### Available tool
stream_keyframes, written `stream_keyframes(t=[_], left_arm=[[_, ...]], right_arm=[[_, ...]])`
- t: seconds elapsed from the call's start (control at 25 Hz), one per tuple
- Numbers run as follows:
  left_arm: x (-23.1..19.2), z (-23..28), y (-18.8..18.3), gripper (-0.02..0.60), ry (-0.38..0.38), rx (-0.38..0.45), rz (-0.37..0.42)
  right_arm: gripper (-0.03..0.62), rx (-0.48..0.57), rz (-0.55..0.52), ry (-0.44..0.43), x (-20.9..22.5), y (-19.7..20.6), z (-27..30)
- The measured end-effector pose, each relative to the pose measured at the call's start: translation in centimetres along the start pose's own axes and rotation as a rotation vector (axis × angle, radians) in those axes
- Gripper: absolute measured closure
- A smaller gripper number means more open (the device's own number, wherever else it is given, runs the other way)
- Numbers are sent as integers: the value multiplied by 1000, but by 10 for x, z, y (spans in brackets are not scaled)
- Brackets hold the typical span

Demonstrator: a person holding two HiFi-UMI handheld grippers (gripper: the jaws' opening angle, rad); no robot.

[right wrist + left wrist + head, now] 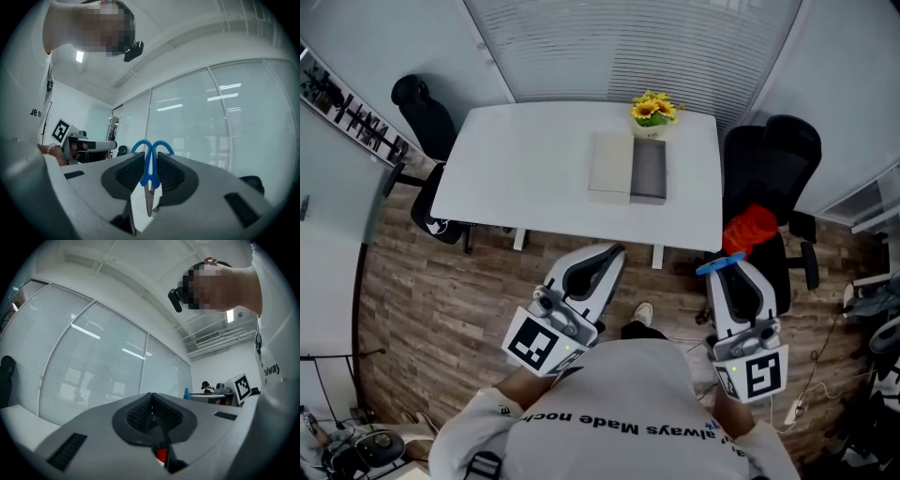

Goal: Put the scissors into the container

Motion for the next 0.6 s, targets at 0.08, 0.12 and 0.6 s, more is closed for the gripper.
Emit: stream_keyframes(t=[0.08, 0.12, 0.6], left_arm=[[1, 12, 6, 563, -2, -9, -1], [2, 18, 9, 563, -2, -12, -2], [0, 73, 27, 562, -28, -11, 10]], right_arm=[[500, -3, 9, -4, 12, 4, 2], [500, -5, 12, -5, 17, 6, 3], [500, 2, 28, -23, 78, 18, 18]])
Point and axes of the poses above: the fingertips, and each gripper's own axes: z forward along the fingers, x to its right, y out of its underside, the point moved 4 cm from there along -z, backward along the fingers, and after that the axes turned 2 degrees about z, right-handed, at the moved point
